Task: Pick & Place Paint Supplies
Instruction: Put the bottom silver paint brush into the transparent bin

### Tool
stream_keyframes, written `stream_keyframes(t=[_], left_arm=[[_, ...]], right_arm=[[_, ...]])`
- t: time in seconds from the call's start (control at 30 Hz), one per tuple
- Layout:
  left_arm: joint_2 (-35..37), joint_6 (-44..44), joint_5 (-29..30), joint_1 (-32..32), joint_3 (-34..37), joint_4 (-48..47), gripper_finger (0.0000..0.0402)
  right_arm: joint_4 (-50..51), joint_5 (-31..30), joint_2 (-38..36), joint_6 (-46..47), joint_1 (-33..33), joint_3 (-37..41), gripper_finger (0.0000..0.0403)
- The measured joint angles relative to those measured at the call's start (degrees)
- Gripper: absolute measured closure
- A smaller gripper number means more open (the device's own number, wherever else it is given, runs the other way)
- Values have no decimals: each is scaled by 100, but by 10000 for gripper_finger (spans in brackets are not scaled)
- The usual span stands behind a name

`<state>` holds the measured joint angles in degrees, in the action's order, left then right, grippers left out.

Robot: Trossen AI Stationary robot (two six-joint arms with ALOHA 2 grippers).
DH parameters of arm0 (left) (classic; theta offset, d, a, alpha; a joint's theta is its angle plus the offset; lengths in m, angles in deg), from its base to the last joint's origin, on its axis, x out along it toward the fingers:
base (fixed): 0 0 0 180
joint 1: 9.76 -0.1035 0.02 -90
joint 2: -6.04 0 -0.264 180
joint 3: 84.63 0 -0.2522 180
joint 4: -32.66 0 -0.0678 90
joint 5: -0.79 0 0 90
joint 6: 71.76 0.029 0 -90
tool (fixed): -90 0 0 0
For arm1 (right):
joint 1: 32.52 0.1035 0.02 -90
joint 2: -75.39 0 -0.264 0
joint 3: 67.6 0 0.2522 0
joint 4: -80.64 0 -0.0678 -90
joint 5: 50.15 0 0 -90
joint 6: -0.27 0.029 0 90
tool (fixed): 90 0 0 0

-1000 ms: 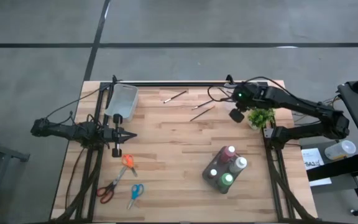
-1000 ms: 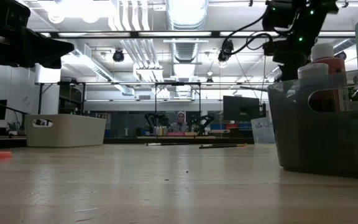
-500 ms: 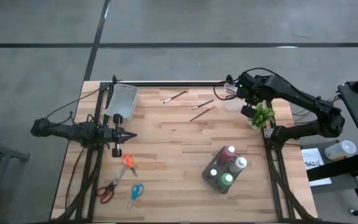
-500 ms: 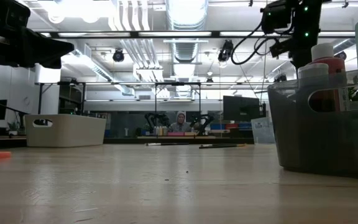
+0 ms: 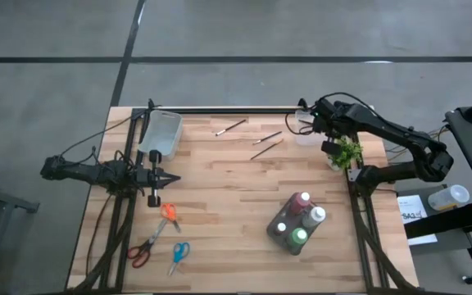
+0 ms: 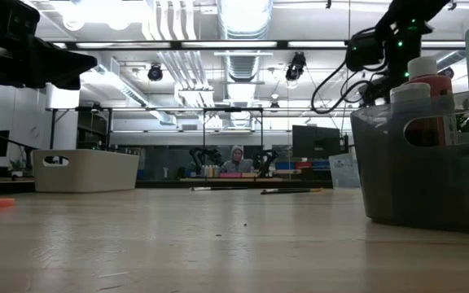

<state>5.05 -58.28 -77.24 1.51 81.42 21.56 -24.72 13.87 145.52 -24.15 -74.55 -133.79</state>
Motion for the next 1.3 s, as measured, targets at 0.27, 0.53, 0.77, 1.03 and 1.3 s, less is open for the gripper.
stream_keyframes(t=[0.27, 0.53, 0.77, 1.03, 1.3], left_arm=[[0, 0, 0, 1, 0, 0, 401], [1, 0, 0, 1, 0, 0, 401], [0, 0, 0, 1, 0, 0, 401], [1, 0, 0, -1, 0, 0, 401], [0, 0, 0, 1, 0, 0, 401]], right_arm=[[-809, -13, 13, -436, -216, 373, 391], [-1398, 52, 13, -840, -344, 879, 390], [-1492, 54, 13, -859, -339, 936, 390], [-1504, 54, 13, -860, -339, 949, 390], [-1502, 53, 13, -884, -339, 949, 390]])
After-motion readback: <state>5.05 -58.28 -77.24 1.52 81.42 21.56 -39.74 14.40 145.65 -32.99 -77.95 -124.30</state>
